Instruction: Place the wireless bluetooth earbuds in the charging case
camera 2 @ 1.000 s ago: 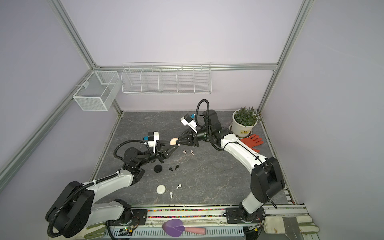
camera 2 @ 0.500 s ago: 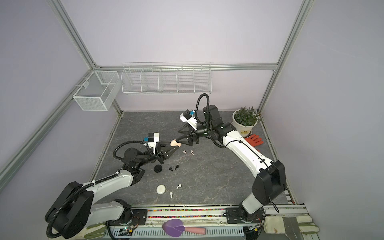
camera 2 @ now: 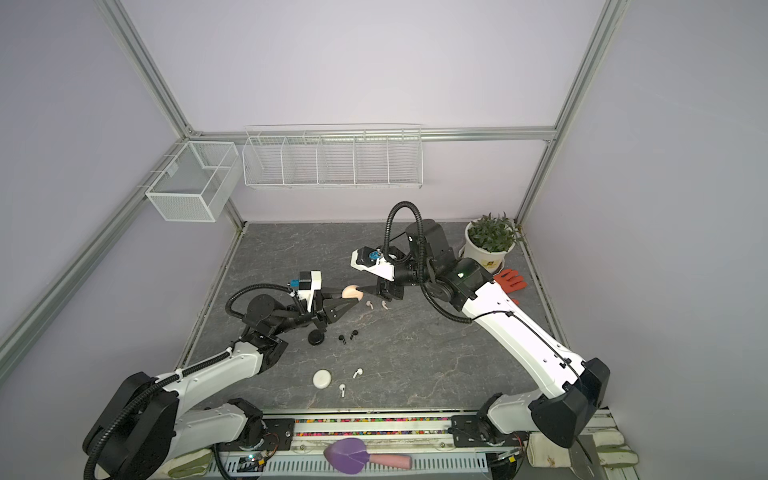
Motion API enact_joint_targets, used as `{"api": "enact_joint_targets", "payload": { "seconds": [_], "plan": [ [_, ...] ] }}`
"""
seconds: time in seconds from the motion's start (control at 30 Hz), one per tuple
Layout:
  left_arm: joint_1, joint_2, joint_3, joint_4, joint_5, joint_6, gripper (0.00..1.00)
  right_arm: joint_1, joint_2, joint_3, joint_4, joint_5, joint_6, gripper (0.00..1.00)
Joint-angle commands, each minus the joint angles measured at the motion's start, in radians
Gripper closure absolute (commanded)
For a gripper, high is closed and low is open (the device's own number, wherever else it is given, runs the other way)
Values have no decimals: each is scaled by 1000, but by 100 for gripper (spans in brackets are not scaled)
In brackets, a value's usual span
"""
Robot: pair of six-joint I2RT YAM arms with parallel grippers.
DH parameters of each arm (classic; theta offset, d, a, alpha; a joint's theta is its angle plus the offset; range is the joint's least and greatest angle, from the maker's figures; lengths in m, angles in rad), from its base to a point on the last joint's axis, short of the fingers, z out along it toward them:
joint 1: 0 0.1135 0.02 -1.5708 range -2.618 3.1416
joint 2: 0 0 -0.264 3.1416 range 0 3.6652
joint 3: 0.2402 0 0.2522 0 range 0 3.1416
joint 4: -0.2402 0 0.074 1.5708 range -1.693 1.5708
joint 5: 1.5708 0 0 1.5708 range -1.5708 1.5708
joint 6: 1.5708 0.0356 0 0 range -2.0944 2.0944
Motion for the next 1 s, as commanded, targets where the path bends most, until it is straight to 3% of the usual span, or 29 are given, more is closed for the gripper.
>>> {"api": "enact_joint_targets", "payload": {
  "seconds": [0.0,0.3,0.97],
  "plan": [
    [-3,-14,6,-14,21,33,100,19,9,-16,-26,42,-70,32],
    [-3,-12,-1,-8,23,31,100,44,51,-12,-30,8,-88,33],
    [-3,-11,-14,-3,19,33,100,50,64,25,-1,86,-62,39]
  ]
}}
